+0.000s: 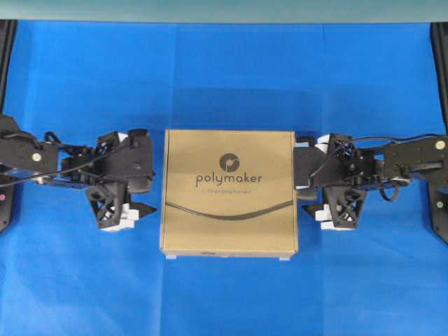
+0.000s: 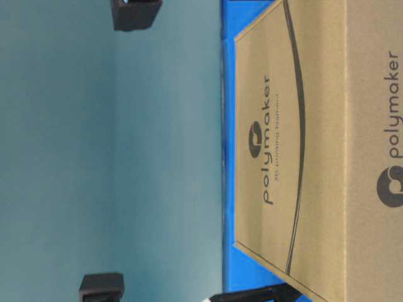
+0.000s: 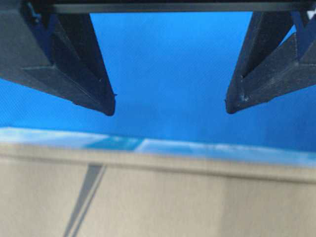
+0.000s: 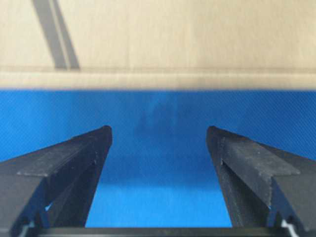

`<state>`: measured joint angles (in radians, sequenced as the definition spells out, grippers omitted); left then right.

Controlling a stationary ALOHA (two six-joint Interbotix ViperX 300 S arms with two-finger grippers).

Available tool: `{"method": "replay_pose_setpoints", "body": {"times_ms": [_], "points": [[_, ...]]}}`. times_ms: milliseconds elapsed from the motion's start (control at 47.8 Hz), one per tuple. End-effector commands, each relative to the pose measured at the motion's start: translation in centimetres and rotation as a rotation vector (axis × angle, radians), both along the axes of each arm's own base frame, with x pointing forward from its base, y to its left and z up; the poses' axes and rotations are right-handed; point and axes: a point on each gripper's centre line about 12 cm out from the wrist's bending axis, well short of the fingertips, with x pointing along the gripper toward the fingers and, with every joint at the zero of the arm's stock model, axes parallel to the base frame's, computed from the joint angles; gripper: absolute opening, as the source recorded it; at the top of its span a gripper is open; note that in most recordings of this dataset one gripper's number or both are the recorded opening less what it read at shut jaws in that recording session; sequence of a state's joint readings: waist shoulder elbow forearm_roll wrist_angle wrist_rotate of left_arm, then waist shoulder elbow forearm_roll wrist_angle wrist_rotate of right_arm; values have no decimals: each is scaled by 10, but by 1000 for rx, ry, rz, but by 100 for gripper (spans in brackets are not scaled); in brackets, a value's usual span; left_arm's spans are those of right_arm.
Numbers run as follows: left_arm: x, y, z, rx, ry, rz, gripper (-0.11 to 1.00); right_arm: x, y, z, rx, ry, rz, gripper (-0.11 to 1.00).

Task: Lift up the cardboard box by clamping it between your arms.
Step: 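Move both grippers inward to press against the box's left and right sides, then squeeze the box between both grippers and lift it upward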

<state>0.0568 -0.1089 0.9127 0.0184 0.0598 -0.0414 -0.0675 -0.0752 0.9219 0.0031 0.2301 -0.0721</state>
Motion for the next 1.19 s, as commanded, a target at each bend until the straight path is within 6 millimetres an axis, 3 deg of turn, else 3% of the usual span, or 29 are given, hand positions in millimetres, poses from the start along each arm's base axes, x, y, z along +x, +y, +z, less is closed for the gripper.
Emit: {"method": "replay_pose_setpoints", "body": {"times_ms": [0,356,754,1005,1172], "points": [[9,2,6,6,-26,0,87,10,0,6,-4,-31,6,99],[21,6,1,6,-10,8,87,32,-1,1,-8,-26,16,99],[34,7,10,6,2,9,87,33,3,0,2,-19,13,99],[38,8,18,8,-1,11,87,35,3,5,7,-19,8,99],[38,8,28,9,-29,10,87,39,3,18,14,-44,-1,99]]}}
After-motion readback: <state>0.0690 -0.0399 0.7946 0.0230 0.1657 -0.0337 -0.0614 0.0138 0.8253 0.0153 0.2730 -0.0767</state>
